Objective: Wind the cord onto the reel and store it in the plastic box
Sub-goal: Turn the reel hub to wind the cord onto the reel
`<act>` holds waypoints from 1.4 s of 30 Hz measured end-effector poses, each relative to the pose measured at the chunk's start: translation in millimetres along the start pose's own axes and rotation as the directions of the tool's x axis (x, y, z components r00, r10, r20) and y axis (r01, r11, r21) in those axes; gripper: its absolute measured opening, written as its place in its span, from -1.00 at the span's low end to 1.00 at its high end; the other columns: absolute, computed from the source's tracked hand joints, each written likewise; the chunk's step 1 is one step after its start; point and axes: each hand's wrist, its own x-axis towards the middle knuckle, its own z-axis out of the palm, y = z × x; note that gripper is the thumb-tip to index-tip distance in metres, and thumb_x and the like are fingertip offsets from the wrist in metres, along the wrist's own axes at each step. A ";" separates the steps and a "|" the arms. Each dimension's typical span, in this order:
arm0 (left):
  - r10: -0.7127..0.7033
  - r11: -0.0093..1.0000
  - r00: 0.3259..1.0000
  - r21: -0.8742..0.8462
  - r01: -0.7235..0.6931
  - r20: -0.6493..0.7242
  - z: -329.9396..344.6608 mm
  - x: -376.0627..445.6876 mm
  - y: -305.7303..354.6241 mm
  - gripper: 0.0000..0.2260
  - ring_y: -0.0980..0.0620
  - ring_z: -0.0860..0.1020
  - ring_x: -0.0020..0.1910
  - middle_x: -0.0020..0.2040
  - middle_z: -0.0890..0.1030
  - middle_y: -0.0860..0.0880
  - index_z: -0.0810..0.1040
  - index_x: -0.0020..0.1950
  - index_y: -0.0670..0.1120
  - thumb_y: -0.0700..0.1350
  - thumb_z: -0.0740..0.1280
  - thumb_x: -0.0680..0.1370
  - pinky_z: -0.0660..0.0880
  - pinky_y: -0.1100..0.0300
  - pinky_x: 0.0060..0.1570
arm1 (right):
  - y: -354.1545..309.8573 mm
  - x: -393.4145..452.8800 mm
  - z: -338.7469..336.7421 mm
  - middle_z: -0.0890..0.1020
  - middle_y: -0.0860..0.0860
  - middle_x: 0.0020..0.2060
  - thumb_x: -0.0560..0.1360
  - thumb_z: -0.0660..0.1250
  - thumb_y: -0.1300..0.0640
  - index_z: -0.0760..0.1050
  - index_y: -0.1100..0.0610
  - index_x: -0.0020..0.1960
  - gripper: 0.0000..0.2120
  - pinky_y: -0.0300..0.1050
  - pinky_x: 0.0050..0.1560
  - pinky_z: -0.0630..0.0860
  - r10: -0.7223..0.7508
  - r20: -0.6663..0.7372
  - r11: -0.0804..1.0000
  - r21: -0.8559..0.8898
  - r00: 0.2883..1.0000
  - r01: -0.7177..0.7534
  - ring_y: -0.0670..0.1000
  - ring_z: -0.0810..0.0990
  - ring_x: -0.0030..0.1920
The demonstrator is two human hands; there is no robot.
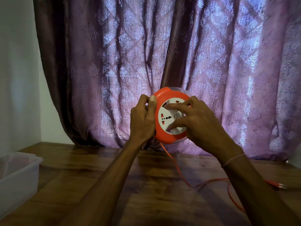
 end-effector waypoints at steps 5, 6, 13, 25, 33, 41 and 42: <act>-0.003 1.000 1.000 -0.009 0.004 0.027 -1.8 -0.1 0.4 -0.70 0.16 0.44 -0.47 -0.41 0.54 0.14 0.38 -0.15 -0.04 0.10 0.14 0.69 0.38 0.01 -0.44 | 6.8 -1.5 6.6 0.56 -0.02 0.31 0.49 0.17 0.03 0.72 -0.12 -0.07 -0.67 0.00 -0.06 0.42 -0.003 0.007 0.999 0.032 1.000 0.003 0.05 0.32 0.02; -0.006 1.000 0.999 -0.006 0.006 0.031 -2.4 0.2 0.3 -0.70 0.15 0.42 -0.47 -0.42 0.52 0.12 0.37 -0.16 -0.03 0.10 0.14 0.69 0.38 -0.01 -0.44 | 6.8 -2.5 7.7 0.55 0.00 0.31 0.51 0.12 0.03 0.72 -0.13 -0.03 -0.63 0.02 -0.03 0.44 0.004 0.010 0.999 0.043 1.000 -0.004 0.06 0.32 0.02; -0.027 1.000 0.999 -0.011 0.027 0.037 -3.2 0.8 1.9 -0.71 0.12 0.45 -0.42 -0.41 0.49 0.08 0.36 -0.19 0.01 0.10 0.15 0.69 0.46 -0.17 -0.37 | -0.3 -1.0 7.0 0.51 0.16 0.22 0.51 0.22 0.08 0.63 -0.23 0.16 -0.66 0.13 0.05 0.49 0.129 0.018 0.990 0.050 0.992 -0.129 0.19 0.47 0.18; -0.031 0.999 0.999 -0.035 0.031 0.010 -1.4 0.8 2.2 -0.68 0.15 0.36 -0.46 -0.43 0.48 0.12 0.33 -0.21 0.05 0.17 0.13 0.67 0.40 -0.12 -0.42 | -18.7 -2.5 11.9 0.57 0.09 -0.15 0.30 0.43 -0.17 0.51 -0.23 0.30 -0.45 -0.01 -0.17 0.58 0.416 -0.180 0.907 0.150 0.891 -0.393 0.15 0.60 -0.15; -0.037 0.999 0.999 -0.024 0.037 0.018 -0.1 -2.5 5.0 -0.70 0.16 0.42 -0.46 -0.41 0.52 0.14 0.34 -0.21 0.03 0.11 0.15 0.69 0.44 -0.11 -0.39 | -25.0 2.2 16.2 0.74 -0.02 -0.08 0.29 0.42 -0.38 0.64 -0.02 0.14 -0.42 -0.11 0.01 0.58 0.632 -0.284 0.763 0.389 0.721 -0.515 0.04 0.71 -0.16; -0.043 0.999 0.999 -0.025 0.042 -0.022 0.3 -2.7 4.2 -0.68 0.03 0.42 -0.44 -0.44 0.46 0.07 0.34 -0.21 0.03 0.14 0.14 0.68 0.45 -0.20 -0.38 | -24.8 1.6 6.4 0.64 -0.06 -0.38 0.43 0.36 -0.28 0.49 0.04 0.11 -0.55 0.01 -0.22 0.57 0.611 -0.189 0.769 0.374 0.769 -0.519 0.08 0.65 -0.26; -0.044 0.999 0.999 -0.018 0.043 -0.030 -0.3 -2.5 3.3 -0.68 0.07 0.41 -0.45 -0.44 0.48 0.09 0.34 -0.21 0.04 0.14 0.13 0.68 0.45 -0.20 -0.39 | -24.3 1.0 2.9 0.63 -0.08 -0.35 0.47 0.37 -0.19 0.47 0.03 0.10 -0.65 0.01 -0.23 0.56 0.555 -0.196 0.812 0.342 0.809 -0.474 0.08 0.64 -0.26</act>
